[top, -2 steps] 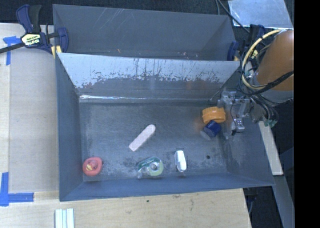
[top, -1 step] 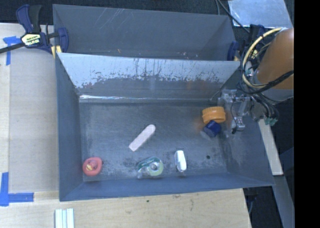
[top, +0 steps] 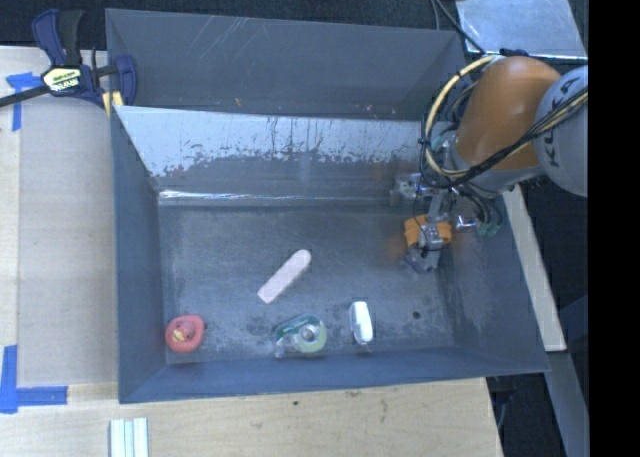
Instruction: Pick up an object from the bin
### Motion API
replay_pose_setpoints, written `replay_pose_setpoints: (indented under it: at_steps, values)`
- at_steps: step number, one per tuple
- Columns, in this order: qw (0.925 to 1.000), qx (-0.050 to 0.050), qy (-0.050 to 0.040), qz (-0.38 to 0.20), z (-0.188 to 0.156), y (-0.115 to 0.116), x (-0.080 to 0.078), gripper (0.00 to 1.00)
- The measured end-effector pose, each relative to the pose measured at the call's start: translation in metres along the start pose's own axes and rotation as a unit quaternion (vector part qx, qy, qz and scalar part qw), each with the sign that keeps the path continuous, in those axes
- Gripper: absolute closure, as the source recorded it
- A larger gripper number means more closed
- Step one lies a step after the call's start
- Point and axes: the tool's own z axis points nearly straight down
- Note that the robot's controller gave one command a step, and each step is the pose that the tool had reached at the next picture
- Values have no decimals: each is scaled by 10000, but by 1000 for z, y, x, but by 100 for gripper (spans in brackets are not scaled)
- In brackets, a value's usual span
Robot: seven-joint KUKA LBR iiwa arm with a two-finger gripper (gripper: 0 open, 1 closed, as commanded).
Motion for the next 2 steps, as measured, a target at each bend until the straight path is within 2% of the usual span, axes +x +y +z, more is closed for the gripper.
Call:
replay_pose_setpoints:
  at_steps: [2]
  values:
    - [9992, 9, -35, -398, 0, -5, -4, 0]
